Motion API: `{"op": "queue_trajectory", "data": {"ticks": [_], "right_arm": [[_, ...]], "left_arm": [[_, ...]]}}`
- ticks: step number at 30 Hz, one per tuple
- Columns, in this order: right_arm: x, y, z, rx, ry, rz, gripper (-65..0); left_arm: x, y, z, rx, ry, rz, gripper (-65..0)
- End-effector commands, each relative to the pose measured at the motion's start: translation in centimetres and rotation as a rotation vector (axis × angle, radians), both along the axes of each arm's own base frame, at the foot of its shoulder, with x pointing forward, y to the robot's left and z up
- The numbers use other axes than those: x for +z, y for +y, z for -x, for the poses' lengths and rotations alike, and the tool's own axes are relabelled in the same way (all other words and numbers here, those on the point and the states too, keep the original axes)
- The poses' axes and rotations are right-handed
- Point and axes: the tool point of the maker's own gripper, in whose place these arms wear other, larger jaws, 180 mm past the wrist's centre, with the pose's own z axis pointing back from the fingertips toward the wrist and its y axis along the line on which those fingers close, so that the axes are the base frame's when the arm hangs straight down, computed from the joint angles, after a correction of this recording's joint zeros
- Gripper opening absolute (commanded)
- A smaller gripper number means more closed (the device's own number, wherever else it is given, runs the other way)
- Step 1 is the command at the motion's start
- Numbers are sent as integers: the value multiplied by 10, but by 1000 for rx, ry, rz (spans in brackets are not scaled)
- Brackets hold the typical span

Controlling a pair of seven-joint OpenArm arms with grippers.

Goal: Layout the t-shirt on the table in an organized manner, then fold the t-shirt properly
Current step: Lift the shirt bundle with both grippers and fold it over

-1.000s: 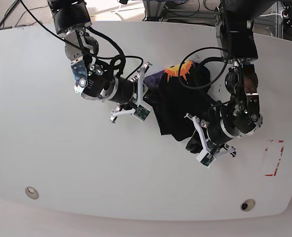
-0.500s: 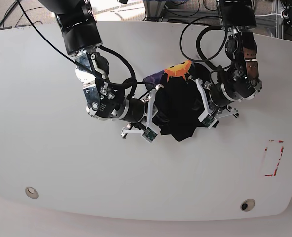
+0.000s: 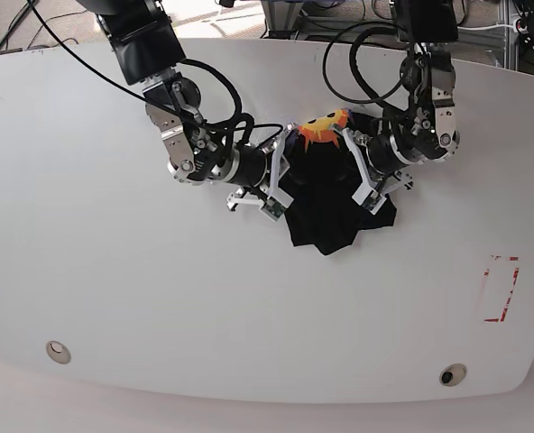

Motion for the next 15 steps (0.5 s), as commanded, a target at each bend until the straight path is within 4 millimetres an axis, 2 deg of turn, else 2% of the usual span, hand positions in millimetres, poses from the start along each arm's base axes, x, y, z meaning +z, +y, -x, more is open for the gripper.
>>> {"op": "queue_trajectory", "data": {"ticks": [1, 9, 15], "right_arm": [[21, 10, 0, 8, -47, -60, -591], [27, 16, 23, 25, -39, -68, -593], [43, 18, 31, 38, -79, -87, -593]], "left_arm": [[0, 11, -13, 3, -8, -20, -596], [-5, 40, -20, 13, 2, -76, -596], [19, 56, -31, 48, -74, -98, -596]]}}
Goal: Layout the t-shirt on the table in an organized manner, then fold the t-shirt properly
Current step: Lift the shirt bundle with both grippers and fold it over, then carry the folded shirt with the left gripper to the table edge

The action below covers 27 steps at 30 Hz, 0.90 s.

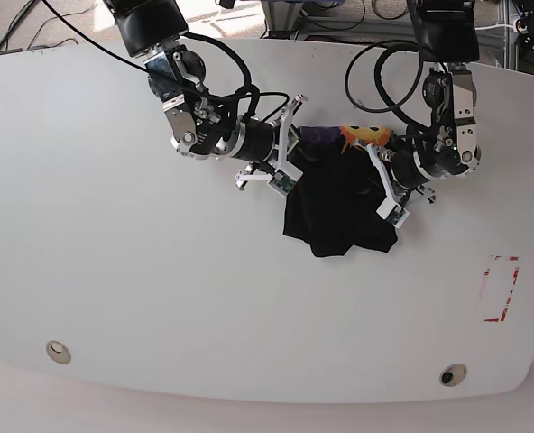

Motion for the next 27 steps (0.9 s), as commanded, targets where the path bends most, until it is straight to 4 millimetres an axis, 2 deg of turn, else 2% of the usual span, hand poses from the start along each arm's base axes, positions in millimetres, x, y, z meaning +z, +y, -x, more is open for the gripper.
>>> {"op": "queue_trajectory", "data": {"ticks": [1, 5, 6, 9, 14, 22, 25, 27], "right_arm": [[28, 5, -6, 12, -72, -49, -593], [40, -5, -8, 26, -120, -3, -593], [47, -12, -10, 22, -143, 10, -593], [61, -22, -16, 6, -188, 29, -593], [77, -45, -31, -45, -241, 78, -593], [79, -77, -44, -97, -260, 133, -593], [79, -82, -46, -111, -260, 136, -593], [79, -82, -46, -111, -260, 136, -593]], "left_arm": [[26, 8, -14, 11, -81, -31, -596], [58, 4, -23, -5, -182, -48, -596], [71, 2, -23, -13, -223, -58, -596], [94, -2, -24, -28, -295, -74, -596], [119, -16, -33, -29, -372, -56, -596], [132, -40, -42, -16, -416, 41, -596], [138, -50, -43, -7, -463, 92, -596], [134, -56, -43, 30, -472, 122, -596]]}}
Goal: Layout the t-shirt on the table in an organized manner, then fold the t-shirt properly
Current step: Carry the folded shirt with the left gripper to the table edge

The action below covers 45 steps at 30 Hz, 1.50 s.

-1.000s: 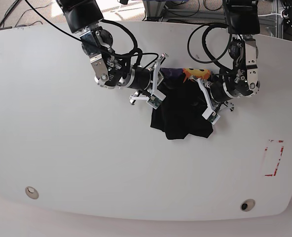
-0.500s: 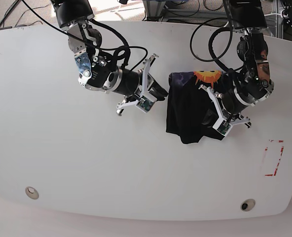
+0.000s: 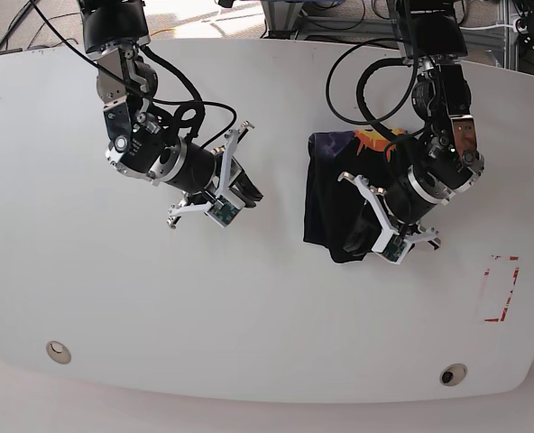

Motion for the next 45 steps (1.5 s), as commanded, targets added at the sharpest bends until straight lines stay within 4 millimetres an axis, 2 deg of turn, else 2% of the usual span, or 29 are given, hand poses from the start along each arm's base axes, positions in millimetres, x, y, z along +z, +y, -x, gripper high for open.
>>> {"op": "queue_trajectory", "data": {"ticks": [1, 4, 10, 19, 28, 32, 35, 38, 45], "right_arm": [[15, 5, -4, 14, -44, -35, -593], [14, 3, -4, 14, -42, -29, -593], [11, 3, 0, 14, -31, -32, -593], [8, 2, 1, 13, -24, -29, -593], [4, 2, 6, 13, -8, -27, -593], [3, 2, 7, 13, -4, -27, -593], [2, 1, 7, 13, -4, -26, -593], [3, -5, 5, -7, -6, -25, -593], [3, -10, 5, -9, -11, -19, -593]], "left_arm": [[12, -12, -6, 30, -65, 67, -596], [13, -24, -9, 59, -102, 90, -596], [-4, -37, -13, 144, -115, 111, -596], [-44, -14, -16, 314, -105, 78, -596], [-114, 1, -4, 340, 20, 19, -596], [-135, 0, 6, 339, 59, 22, -596], [-143, 15, 12, 350, 70, -2, -596], [-155, 36, 26, 371, 97, -37, -596], [-159, 91, 50, 386, 113, -119, -596]]}}
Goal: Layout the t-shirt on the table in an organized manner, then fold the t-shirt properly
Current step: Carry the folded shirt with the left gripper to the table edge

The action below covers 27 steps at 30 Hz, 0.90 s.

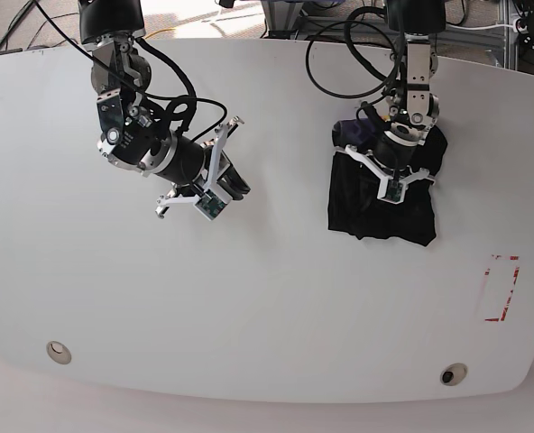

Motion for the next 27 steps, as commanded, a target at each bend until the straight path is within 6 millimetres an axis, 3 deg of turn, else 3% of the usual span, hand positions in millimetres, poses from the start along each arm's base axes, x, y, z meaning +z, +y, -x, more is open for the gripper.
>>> {"op": "queue_trajectory", "data": {"ticks": [1, 11, 18, 22, 27], "right_arm": [[15, 5, -3, 32, -51, -31, -593], [14, -5, -3, 23, -55, -23, -593], [11, -6, 0, 20, -45, -20, -593], [11, -6, 0, 20, -45, -20, -593], [11, -6, 0, 21, -45, -20, -593]], "left_arm": [[-24, 41, 23, 39, 120, -104, -596], [-10, 148, 48, 135, 149, -171, -615], [12, 203, 53, 182, 135, -242, -650], [23, 216, 53, 208, 114, -245, -650], [44, 215, 43, 190, 74, -257, -650]]}}
